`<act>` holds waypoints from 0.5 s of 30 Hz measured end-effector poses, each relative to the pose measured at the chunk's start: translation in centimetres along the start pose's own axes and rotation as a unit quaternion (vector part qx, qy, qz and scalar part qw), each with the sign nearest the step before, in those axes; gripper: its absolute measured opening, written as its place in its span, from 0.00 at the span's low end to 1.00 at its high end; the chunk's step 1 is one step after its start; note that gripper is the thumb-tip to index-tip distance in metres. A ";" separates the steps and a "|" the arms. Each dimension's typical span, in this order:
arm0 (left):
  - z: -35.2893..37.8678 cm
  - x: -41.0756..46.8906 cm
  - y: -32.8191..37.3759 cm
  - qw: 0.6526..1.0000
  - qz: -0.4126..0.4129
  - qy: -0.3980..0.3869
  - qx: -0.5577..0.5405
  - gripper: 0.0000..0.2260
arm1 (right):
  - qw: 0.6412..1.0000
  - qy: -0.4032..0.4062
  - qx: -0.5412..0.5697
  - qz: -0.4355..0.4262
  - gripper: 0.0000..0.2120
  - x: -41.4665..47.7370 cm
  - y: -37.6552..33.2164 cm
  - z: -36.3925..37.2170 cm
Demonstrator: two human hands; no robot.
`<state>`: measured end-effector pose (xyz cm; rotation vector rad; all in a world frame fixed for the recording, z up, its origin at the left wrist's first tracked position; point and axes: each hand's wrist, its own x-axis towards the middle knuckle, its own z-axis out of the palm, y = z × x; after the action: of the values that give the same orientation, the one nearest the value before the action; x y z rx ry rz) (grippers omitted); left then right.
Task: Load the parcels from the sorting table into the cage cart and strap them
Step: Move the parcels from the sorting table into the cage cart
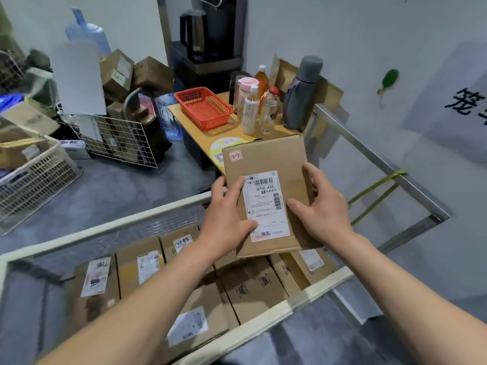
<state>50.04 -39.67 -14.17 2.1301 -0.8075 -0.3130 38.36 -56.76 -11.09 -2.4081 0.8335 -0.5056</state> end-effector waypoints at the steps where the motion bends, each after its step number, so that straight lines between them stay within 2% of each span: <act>1: 0.8 0.1 -1.4 1.000 -0.018 -0.010 -0.002 0.45 | 1.000 -0.023 -0.011 0.006 0.38 0.2 0.7 1.4; 9: 7.8 -2.1 -10.7 0.981 -0.171 -0.092 -0.012 0.44 | 0.976 -0.212 -0.038 0.043 0.39 -0.2 6.9 11.8; 13: 11.6 -3.0 -13.6 0.960 -0.258 -0.098 -0.050 0.43 | 0.956 -0.287 -0.027 0.050 0.40 -0.1 10.7 15.9; 15: 13.5 -3.5 -14.8 0.955 -0.276 -0.103 -0.026 0.43 | 0.946 -0.320 -0.011 0.055 0.40 -0.1 12.7 17.6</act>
<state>47.50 -38.90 -34.32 2.2650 -0.2906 -0.8489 41.36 -58.69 -32.50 -2.3026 0.6657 0.3275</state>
